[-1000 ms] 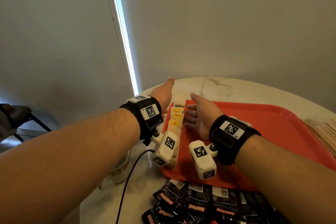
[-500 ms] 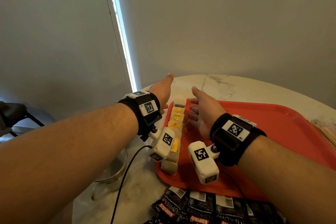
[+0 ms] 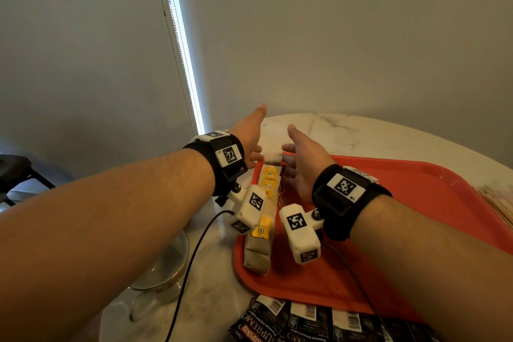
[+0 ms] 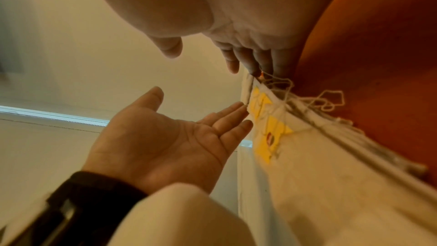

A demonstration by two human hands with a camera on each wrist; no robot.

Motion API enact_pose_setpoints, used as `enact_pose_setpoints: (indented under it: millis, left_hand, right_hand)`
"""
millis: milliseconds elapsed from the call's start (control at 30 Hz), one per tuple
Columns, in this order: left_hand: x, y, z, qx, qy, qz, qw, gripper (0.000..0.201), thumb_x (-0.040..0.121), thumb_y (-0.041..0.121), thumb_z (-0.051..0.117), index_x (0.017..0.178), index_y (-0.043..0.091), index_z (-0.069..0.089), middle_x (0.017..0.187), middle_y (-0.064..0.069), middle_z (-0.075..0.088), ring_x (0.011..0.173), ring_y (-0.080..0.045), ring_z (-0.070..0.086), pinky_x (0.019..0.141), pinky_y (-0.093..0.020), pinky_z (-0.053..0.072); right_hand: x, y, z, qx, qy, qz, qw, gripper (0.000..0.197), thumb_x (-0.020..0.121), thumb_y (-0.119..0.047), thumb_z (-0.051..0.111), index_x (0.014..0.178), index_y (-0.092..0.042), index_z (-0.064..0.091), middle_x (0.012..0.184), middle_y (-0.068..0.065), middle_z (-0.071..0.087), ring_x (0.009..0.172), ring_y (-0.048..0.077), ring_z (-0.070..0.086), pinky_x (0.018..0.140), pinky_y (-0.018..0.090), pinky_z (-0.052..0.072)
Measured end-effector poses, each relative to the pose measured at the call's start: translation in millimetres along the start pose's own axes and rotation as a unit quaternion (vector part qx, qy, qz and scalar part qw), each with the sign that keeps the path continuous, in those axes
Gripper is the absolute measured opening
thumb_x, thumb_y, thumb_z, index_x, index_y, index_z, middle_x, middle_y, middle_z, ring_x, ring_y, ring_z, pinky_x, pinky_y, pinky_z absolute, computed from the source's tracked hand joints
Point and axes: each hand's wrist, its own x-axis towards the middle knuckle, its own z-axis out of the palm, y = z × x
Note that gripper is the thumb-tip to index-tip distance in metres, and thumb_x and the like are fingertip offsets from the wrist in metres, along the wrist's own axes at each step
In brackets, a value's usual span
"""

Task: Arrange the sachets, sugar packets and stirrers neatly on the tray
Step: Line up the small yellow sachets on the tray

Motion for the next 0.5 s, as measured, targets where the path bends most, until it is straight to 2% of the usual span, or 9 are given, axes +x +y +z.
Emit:
enact_pose_setpoints:
  millis: [167,267,367,433,500]
  left_hand:
    - [3,-2,0,-0.006,-0.004,-0.005,1.0,0.092,0.094,0.074,0.05,0.163,0.02,0.021,0.151,-0.028,0.046,0.138,-0.043,0.048,0.103,-0.048,0.044]
    - [1,-2,2,-0.011,-0.01,-0.006,1.0,0.09,0.096,0.072,0.049,0.163,0.02,0.02,0.154,-0.028,0.043,0.141,-0.043,0.046,0.111,-0.051,0.041]
    - [-4,1,1,-0.005,-0.003,-0.006,1.0,0.091,0.095,0.074,0.049,0.163,0.02,0.021,0.153,-0.027,0.044,0.138,-0.043,0.048,0.109,-0.052,0.042]
    - [-9,4,-3,0.004,0.009,-0.006,1.0,0.091,0.095,0.075,0.046,0.162,0.018,0.023,0.151,-0.026,0.045,0.133,-0.045,0.05,0.108,-0.054,0.044]
    - [-18,5,-6,0.011,0.013,-0.011,1.0,0.089,0.098,0.073,0.043,0.163,0.016,0.021,0.154,-0.028,0.041,0.136,-0.051,0.046,0.11,-0.058,0.043]
  right_hand:
    - [8,-3,-1,0.013,0.024,-0.018,0.999,0.074,0.091,-0.065,0.057,0.149,-0.02,0.044,0.151,0.005,0.05,0.138,0.03,0.045,0.11,0.053,0.042]
    - [7,-4,2,-0.006,0.008,-0.015,1.0,0.075,0.09,-0.068,0.055,0.146,-0.019,0.048,0.152,0.01,0.048,0.14,0.032,0.044,0.113,0.054,0.039]
    - [2,-3,-1,0.006,0.014,-0.018,1.0,0.075,0.09,-0.066,0.057,0.147,-0.019,0.047,0.15,0.009,0.049,0.137,0.032,0.046,0.111,0.053,0.042]
    - [-6,-5,-9,0.011,0.025,-0.016,1.0,0.075,0.092,-0.063,0.058,0.151,-0.019,0.042,0.155,0.008,0.043,0.143,0.033,0.039,0.114,0.053,0.038]
    - [-17,-6,-20,0.012,0.02,-0.004,1.0,0.076,0.094,-0.062,0.056,0.153,-0.017,0.039,0.161,0.011,0.035,0.149,0.034,0.031,0.118,0.053,0.033]
